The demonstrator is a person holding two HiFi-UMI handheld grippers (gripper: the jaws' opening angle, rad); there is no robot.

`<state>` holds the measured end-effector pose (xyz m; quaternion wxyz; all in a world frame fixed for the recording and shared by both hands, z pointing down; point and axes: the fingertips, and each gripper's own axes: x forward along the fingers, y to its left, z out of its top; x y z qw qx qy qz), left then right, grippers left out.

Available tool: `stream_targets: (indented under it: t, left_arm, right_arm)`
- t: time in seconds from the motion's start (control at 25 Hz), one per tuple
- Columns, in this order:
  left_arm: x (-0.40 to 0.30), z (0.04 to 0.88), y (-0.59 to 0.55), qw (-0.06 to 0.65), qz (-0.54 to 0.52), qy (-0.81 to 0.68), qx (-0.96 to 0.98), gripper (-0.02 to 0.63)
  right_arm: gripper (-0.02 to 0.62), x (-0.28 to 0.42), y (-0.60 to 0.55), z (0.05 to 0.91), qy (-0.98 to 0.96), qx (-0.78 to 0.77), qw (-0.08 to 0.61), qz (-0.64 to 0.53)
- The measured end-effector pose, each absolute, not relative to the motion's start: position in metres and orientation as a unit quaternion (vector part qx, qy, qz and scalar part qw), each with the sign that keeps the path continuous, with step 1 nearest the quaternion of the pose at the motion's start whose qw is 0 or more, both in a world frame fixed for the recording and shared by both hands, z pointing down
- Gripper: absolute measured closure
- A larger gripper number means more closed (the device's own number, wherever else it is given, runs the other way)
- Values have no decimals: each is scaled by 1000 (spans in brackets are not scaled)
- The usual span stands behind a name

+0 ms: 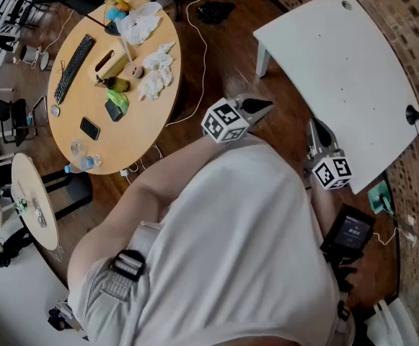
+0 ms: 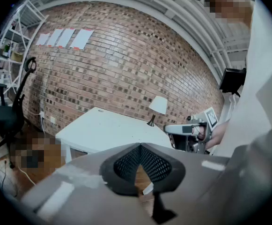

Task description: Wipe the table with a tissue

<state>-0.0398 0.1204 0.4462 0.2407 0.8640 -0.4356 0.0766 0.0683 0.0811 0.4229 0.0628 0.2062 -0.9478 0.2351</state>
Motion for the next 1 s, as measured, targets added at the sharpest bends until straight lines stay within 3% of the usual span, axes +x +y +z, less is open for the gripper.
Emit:
stream_targets:
  t: [1.0]
  left_arm:
    - [-309, 452, 129, 245, 13, -575, 781, 600]
  right_arm:
    - [588, -220, 62, 418, -968, 42, 154, 194]
